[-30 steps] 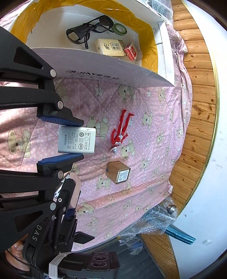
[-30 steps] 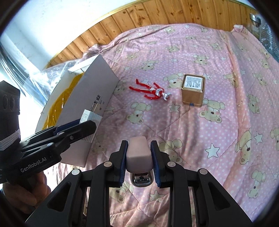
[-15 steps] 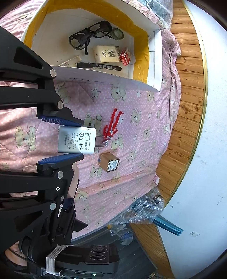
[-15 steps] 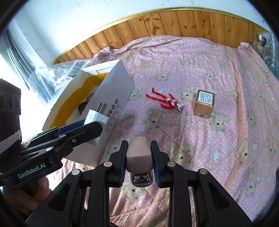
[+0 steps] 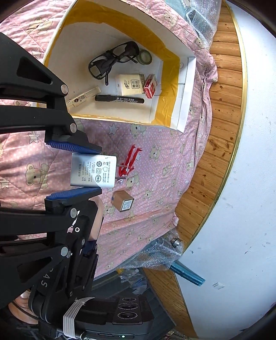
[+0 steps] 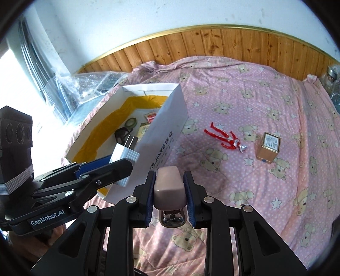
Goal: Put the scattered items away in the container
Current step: 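Carry the charger and stapler over the white box with both grippers, then open both grippers to drop the charger and stapler into the box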
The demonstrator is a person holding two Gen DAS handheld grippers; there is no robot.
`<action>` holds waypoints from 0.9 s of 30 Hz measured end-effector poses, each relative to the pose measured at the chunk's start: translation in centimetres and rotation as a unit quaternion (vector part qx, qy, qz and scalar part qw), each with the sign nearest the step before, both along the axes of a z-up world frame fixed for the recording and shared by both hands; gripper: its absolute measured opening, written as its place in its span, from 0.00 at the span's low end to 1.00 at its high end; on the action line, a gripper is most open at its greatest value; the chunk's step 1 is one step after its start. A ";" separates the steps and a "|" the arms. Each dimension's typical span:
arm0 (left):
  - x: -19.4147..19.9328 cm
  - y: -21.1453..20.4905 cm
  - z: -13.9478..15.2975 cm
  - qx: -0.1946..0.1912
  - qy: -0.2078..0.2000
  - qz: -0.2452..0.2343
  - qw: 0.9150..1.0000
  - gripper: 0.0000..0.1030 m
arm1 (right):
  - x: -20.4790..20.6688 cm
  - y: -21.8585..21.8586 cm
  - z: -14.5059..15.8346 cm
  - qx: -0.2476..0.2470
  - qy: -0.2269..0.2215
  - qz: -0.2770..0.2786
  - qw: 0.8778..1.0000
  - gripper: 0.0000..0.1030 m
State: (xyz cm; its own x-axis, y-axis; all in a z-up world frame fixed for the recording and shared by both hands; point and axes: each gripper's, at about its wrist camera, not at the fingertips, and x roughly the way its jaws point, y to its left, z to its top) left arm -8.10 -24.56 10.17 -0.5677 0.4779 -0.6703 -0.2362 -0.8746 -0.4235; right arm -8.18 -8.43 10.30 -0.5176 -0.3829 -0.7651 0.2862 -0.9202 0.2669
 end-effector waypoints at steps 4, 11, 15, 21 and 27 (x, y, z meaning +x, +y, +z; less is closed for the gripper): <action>0.2 -1.5 0.4 0.010 0.004 0.009 1.000 0.32 | 0.0 -1.6 0.8 0.004 0.008 0.011 1.000 0.27; 0.4 -4.2 0.9 0.025 0.010 0.022 0.999 0.32 | -0.5 -4.5 2.2 0.010 0.020 0.028 0.999 0.27; 0.2 -6.1 1.2 0.030 0.014 0.036 0.999 0.32 | -0.7 -6.0 2.9 0.011 0.027 0.038 0.999 0.27; -0.2 -9.2 0.7 0.032 0.009 0.063 0.997 0.31 | -1.1 -8.5 3.7 0.009 0.035 0.057 0.998 0.27; -0.8 -11.9 0.1 0.027 0.002 0.089 0.996 0.32 | -1.6 -10.9 3.7 0.005 0.038 0.081 0.996 0.27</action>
State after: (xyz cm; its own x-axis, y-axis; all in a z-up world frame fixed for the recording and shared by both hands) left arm -8.86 -36.46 10.26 -0.6489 0.4052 -0.6441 -0.0811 -0.8784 -0.4710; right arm -9.82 -19.32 14.00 -0.5058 -0.4589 -0.7304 0.4493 -0.8630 0.2311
